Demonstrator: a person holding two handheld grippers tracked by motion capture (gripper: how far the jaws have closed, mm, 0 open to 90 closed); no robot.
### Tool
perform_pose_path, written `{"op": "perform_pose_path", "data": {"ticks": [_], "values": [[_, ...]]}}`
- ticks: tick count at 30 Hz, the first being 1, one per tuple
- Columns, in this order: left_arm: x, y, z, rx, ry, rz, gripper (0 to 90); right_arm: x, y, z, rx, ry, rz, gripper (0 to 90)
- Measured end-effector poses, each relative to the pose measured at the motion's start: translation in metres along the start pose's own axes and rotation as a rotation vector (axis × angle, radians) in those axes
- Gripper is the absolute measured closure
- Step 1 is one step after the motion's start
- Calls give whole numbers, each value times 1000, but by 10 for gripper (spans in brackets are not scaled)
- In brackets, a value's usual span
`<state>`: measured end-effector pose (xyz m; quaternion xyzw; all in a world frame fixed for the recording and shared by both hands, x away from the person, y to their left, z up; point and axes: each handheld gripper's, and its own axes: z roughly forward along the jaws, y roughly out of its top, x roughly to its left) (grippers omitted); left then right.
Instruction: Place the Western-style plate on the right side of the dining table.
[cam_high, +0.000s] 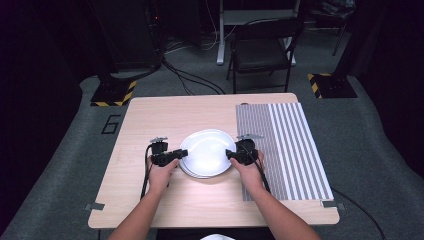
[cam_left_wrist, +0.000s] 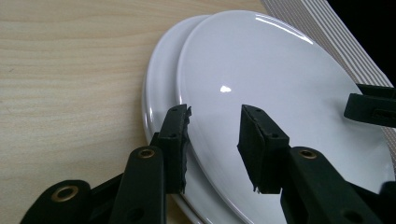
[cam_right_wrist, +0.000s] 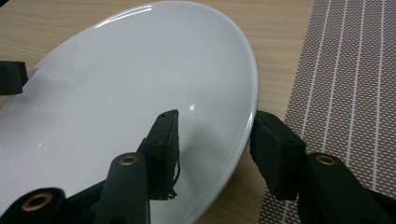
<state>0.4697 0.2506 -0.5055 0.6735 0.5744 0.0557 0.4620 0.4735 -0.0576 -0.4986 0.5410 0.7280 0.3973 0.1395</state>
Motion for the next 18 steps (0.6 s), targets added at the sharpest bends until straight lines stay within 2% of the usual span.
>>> {"op": "perform_pose_path", "data": {"ticks": [3,5,9,16,18], "values": [[0,0,1,10,-8,11,628,-1,0,-2,1,-2,4,522],[-2,0,3,5,-13,-2,628,-3,0,-4,2,-1,8,522],[-5,-1,6,8,-32,-1,628,-8,0,-7,-3,-7,20,522],[-10,-1,11,12,-35,11,625,-14,0,-12,-17,-19,10,525],[-12,-1,13,13,-42,13,625,-14,0,-14,-12,-21,22,525]]}}
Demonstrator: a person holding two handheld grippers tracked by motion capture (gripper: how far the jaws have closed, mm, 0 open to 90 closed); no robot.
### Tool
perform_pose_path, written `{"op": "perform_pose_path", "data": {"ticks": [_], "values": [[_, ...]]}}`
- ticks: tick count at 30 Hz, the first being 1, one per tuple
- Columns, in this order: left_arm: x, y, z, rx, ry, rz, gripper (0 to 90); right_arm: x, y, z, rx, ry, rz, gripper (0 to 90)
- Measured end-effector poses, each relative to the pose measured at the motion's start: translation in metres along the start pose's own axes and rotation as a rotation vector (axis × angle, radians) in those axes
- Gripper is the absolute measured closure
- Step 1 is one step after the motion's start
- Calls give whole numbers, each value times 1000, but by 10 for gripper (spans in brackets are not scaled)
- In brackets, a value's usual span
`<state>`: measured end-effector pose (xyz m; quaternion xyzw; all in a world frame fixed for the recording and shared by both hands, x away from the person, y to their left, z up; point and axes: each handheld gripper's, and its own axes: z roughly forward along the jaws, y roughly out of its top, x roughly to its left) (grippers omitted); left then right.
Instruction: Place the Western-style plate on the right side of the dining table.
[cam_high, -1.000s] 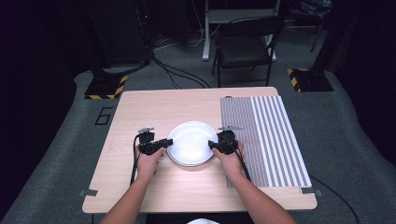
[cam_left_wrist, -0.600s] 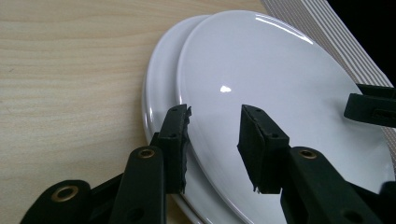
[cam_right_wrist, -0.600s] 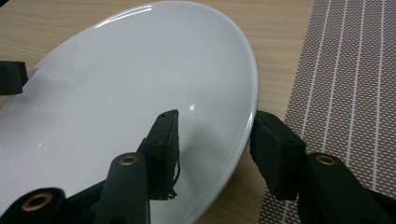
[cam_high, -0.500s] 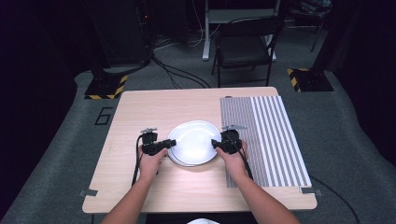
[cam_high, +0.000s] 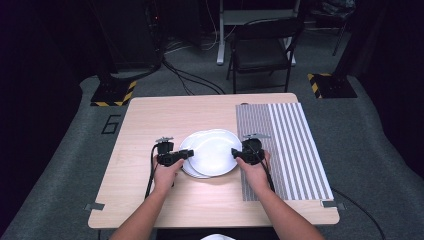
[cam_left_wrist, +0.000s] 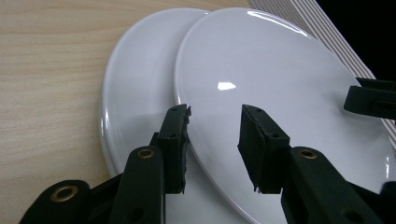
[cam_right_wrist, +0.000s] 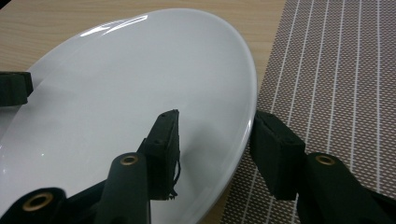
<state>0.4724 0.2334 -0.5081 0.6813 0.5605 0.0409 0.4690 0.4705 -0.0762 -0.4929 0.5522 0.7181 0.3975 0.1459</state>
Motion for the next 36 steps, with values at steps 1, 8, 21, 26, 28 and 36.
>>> {"op": "perform_pose_path", "data": {"ticks": [1,8,21,26,28,36], "values": [[-1,0,1,1,-3,3,624,-1,0,-1,1,-2,0,525],[-4,-1,4,5,-17,6,618,-7,1,-4,-11,-7,-5,528],[-4,-1,4,2,-16,6,611,-3,-7,-16,-19,-29,-56,551],[-5,-1,6,-1,-17,8,609,-3,-5,-20,-35,-21,-34,558],[-5,-2,6,-2,-19,4,609,-3,-4,-21,-43,-18,-34,563],[-5,-2,7,1,-35,-5,609,-3,-4,-24,-43,-28,-43,568]]}}
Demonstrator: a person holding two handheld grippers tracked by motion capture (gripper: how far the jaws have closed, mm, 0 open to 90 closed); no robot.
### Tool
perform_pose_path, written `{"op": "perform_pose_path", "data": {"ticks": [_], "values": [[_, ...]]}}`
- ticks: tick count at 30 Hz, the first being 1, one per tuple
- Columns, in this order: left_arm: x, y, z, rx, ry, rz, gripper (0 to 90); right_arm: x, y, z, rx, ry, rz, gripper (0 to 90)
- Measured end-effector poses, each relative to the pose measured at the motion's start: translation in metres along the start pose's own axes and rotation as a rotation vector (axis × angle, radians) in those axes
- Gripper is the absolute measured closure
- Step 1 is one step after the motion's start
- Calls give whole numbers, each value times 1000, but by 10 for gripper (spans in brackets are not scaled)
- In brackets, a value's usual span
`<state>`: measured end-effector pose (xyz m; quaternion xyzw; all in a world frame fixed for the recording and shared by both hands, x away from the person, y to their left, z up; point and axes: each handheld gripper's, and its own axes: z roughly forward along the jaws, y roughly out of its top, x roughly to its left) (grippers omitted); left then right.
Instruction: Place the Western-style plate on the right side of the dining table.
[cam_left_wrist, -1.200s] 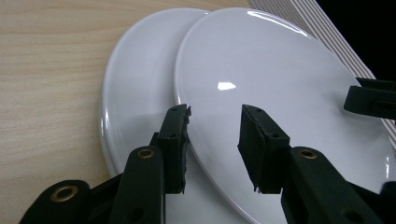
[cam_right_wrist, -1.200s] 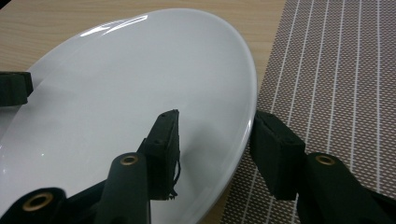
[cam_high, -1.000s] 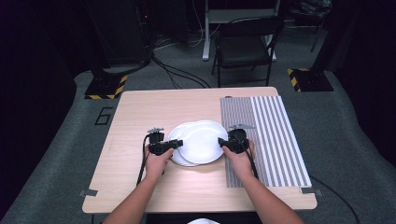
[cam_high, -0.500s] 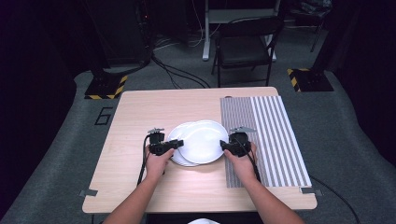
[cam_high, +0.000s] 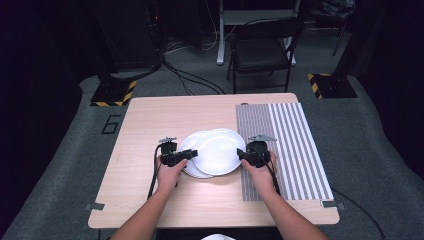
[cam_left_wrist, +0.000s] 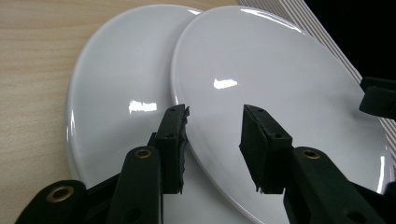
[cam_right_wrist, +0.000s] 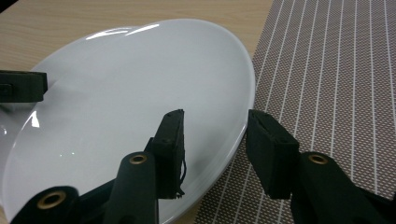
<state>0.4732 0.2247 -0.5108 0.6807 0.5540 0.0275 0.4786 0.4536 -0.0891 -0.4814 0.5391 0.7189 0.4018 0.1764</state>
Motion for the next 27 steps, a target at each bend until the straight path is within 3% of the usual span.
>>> {"op": "perform_pose_path", "data": {"ticks": [4,6,15,19,20,27], "values": [[-1,0,1,-3,1,1,609,-2,-2,5,27,-15,5,550],[-1,0,1,-3,-2,0,609,-3,-4,8,42,7,26,547],[-2,-1,3,-1,-17,0,608,-2,-2,3,36,11,47,546],[-5,-1,5,-2,-23,16,609,-5,-2,0,32,1,42,547],[-6,-2,5,-6,-23,3,609,-5,-2,0,30,-3,45,551],[-6,-2,6,-7,-24,12,609,-7,-5,1,29,-16,41,584]]}}
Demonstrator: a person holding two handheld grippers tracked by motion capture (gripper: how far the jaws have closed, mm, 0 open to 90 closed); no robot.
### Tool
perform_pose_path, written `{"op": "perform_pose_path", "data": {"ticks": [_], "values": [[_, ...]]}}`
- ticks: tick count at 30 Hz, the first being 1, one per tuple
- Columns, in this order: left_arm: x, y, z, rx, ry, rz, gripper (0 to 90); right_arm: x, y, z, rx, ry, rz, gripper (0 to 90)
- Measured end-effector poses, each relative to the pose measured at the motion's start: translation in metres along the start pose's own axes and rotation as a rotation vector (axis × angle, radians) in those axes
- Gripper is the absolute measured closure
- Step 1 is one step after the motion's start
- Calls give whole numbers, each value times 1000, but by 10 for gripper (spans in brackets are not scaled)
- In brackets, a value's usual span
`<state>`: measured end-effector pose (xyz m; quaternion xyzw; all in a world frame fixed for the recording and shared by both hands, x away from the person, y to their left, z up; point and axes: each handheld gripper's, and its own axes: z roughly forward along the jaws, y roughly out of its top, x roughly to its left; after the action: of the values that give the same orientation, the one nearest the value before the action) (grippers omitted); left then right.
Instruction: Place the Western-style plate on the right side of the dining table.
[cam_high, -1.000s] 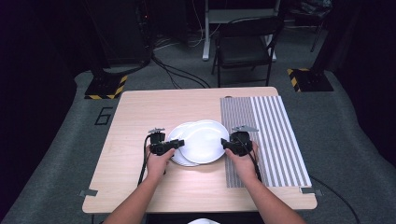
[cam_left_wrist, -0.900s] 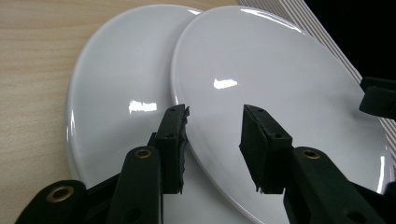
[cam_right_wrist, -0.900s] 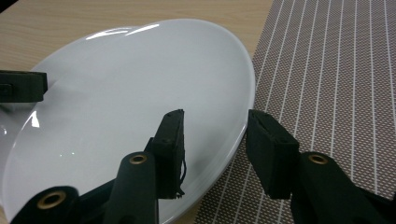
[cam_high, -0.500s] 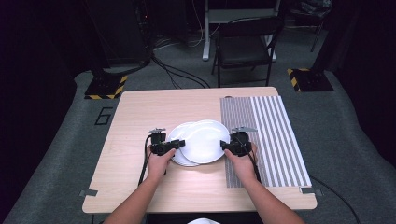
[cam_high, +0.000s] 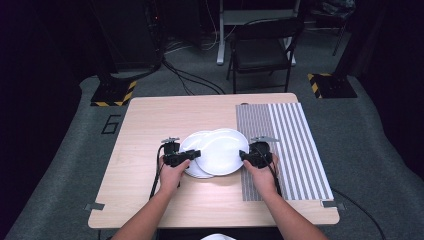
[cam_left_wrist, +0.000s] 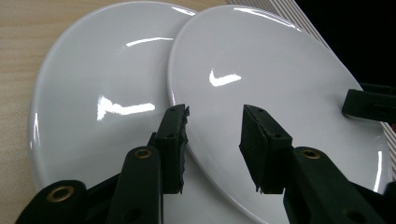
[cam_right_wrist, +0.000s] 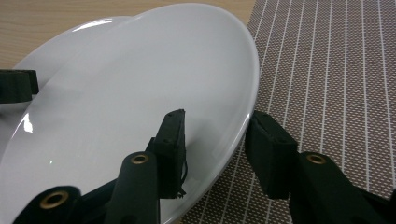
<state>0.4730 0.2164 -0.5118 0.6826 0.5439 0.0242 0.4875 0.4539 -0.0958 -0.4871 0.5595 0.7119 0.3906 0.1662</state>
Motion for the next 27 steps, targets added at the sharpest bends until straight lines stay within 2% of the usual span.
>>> {"op": "perform_pose_path", "data": {"ticks": [6,9,11,16,18,20,26,27], "values": [[-1,-1,0,4,22,-10,607,0,-2,0,-4,2,3,585],[0,-2,0,4,23,-20,609,-1,-4,3,6,18,23,585],[0,-2,-1,7,25,-10,610,-2,-6,3,5,22,35,584],[-3,-4,2,15,40,-14,608,-5,-8,4,5,33,58,583],[-2,-4,2,18,38,-14,598,-7,-9,5,3,38,73,583],[-3,-4,2,6,26,-34,597,-8,-11,6,1,43,82,583],[-4,-5,3,13,21,-24,588,-10,-13,6,-5,48,95,583],[-5,-5,4,0,23,-32,586,-10,-14,7,-7,48,96,583]]}}
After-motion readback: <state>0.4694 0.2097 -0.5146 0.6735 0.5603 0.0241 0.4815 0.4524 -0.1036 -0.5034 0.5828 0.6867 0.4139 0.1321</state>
